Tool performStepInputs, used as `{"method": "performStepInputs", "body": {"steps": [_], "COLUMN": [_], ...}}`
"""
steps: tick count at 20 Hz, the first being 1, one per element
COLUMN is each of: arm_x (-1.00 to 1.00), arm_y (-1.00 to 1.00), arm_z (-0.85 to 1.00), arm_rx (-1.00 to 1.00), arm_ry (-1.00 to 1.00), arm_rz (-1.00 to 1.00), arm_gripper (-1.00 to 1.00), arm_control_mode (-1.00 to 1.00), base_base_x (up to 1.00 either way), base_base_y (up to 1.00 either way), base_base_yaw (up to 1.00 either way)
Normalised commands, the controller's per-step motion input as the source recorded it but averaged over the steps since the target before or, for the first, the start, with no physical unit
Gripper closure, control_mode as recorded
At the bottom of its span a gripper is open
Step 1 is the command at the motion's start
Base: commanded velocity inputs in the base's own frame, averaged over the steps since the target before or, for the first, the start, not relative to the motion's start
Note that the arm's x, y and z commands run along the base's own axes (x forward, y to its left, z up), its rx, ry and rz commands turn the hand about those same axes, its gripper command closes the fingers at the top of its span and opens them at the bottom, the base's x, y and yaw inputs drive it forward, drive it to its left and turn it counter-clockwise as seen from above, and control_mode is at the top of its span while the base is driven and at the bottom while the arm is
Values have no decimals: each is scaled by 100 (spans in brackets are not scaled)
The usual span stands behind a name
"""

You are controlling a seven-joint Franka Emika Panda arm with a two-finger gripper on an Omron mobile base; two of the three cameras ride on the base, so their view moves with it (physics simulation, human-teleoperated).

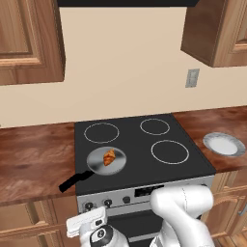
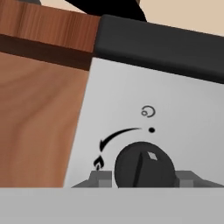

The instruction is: Pick the croissant and place it on the pan. Then turn on the stove to warm the croissant.

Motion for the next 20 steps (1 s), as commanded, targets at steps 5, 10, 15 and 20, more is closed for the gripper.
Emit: {"method": "performStepInputs", "body": {"steps": [5, 10, 15, 20], "arm_x": [62, 84, 83, 49], "arm_y": [3, 23, 12, 7], "arm_z": [1, 11, 31, 31], "arm_rx": [-25, -25, -27, -42], "arm_ry": [0, 0, 0, 0], "arm_rz": [17, 13, 13, 19], "arm_gripper": [100, 100, 100, 100], "arm_control_mode": [-100, -100, -100, -100], "base_base_x": [0, 0, 0, 0], "base_base_y": [0, 0, 0, 0], "base_base_yaw": [0, 0, 0, 0]}}
